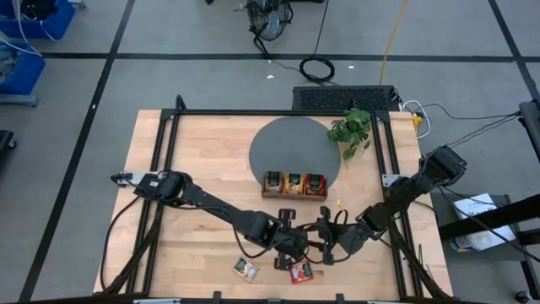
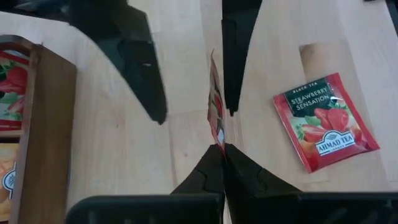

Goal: Pick & Place Tea
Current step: Put the right red tea bag into the right wooden organizer

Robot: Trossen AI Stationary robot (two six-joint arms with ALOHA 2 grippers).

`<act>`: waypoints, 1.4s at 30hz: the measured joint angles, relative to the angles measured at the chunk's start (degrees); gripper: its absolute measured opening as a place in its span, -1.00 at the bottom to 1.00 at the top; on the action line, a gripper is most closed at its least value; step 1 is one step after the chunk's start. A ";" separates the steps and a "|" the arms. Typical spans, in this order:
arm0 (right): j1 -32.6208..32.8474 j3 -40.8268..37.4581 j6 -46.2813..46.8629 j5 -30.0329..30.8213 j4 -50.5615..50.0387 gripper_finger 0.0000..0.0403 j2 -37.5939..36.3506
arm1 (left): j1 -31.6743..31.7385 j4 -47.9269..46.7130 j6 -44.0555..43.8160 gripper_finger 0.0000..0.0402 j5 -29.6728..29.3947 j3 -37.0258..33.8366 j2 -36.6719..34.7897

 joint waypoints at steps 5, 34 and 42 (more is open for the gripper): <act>0.02 0.00 0.14 1.65 0.04 -0.57 0.00 | -0.07 1.15 0.04 -0.99 -0.59 0.00 0.00; 11.71 -19.27 -30.53 16.81 54.92 -0.99 0.81 | -4.77 13.59 9.03 0.29 -19.16 -3.38 -8.79; 15.71 -15.04 -44.13 21.78 56.52 -1.00 2.03 | -2.06 21.08 9.70 0.14 -12.93 -5.05 -8.63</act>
